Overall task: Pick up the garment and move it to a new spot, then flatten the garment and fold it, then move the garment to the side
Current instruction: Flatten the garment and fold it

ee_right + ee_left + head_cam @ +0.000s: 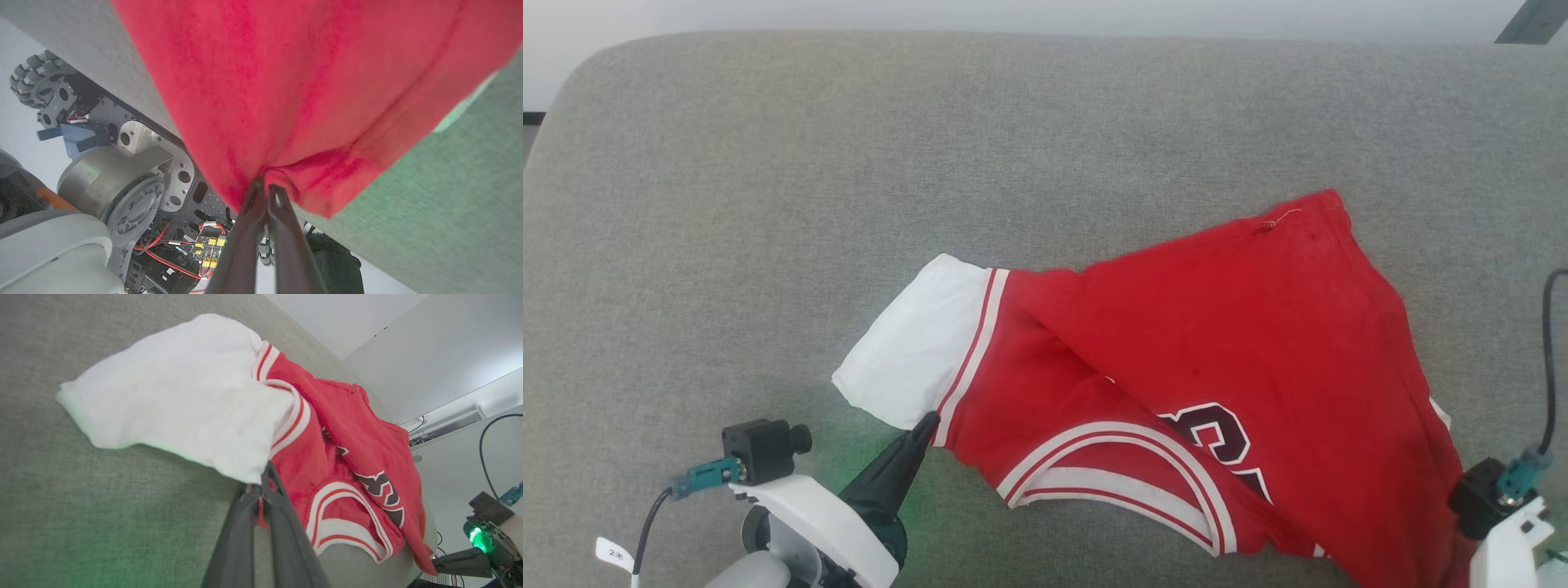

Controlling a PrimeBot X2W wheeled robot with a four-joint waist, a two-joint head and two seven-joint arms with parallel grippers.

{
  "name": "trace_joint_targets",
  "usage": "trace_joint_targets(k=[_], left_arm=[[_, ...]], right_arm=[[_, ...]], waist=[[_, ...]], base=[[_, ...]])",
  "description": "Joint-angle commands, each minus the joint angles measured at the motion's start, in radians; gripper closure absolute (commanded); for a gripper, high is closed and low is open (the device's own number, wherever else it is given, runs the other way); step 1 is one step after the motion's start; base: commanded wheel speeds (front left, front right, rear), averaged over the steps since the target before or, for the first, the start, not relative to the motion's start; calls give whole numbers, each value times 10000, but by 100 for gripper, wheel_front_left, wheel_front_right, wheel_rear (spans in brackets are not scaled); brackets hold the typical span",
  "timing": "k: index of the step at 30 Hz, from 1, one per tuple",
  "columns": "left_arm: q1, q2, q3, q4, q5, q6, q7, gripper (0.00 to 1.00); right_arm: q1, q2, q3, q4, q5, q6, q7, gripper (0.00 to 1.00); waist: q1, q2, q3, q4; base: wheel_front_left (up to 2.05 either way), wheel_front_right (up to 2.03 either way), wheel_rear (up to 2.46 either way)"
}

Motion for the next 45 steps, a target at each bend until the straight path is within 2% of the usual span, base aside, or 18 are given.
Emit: trace_joint_targets(k=[1, 5, 6, 7, 8, 16, 19, 22, 28, 34, 39, 45], left_arm=[[126, 51, 26, -36, 32, 26, -41, 100], [187, 94, 16, -122, 88, 95, -22, 100], [198, 110, 31, -152, 85, 117, -22, 100], [205, 131, 45, -169, 86, 141, -24, 100], [228, 146, 62, -193, 85, 160, -25, 100], [332, 102, 45, -382, 148, 205, -22, 100], [177, 44, 34, -452, 234, 225, -10, 100], [-27, -65, -3, -479, 329, 207, 18, 100], [-602, -430, -128, -380, 465, 77, 141, 100], [-1096, -954, -243, -30, 555, -117, 153, 100], [-1338, -1391, -372, 452, 596, -275, 127, 100], [-1419, -1590, -380, 820, 586, -348, 83, 100]], right_arm=[[41, 54, -56, -50, -60, -17, -56, 100], [19, 406, -380, -222, -422, -17, -395, 100], [10, 461, -530, -274, -476, -17, -522, 67], [35, 496, -664, -337, -487, -17, -617, 27], [59, 513, -849, -461, -471, -17, -718, 0], [6, 95, -3194, -1751, 17, -16, -795, 0], [-658, -6, -4052, -2100, -170, -17, -974, 0], [-1763, -28, -4157, -1950, -535, -17, -1392, 0], [-4566, 265, -2858, -318, -989, -17, -1818, 0], [-6687, 176, -658, 1771, -1430, -14, -1536, 0], [-7742, -54, 914, 3024, -1594, -17, -1777, 0], [-8138, -423, 2325, 3719, -1542, -19, -1814, 0]], waist=[[0, 0, -6, -11], [0, 0, 0, -120], [0, 0, 3, -146], [0, 0, 1, -171], [0, 0, -4, -194], [0, 0, 25, -198], [0, 0, 170, -89], [0, 0, 419, 85], [0, 0, 1140, 598], [0, 0, 1856, 1133], [0, 0, 2224, 1450], [0, 0, 2359, 1617]], base=[[0, 0, 0], [0, 0, 0], [0, 0, 0], [0, 0, 0], [0, 0, 0], [0, 0, 0], [0, 0, 0], [0, 0, 0], [0, 0, 0], [0, 0, 0], [0, 0, 0], [0, 0, 0]])
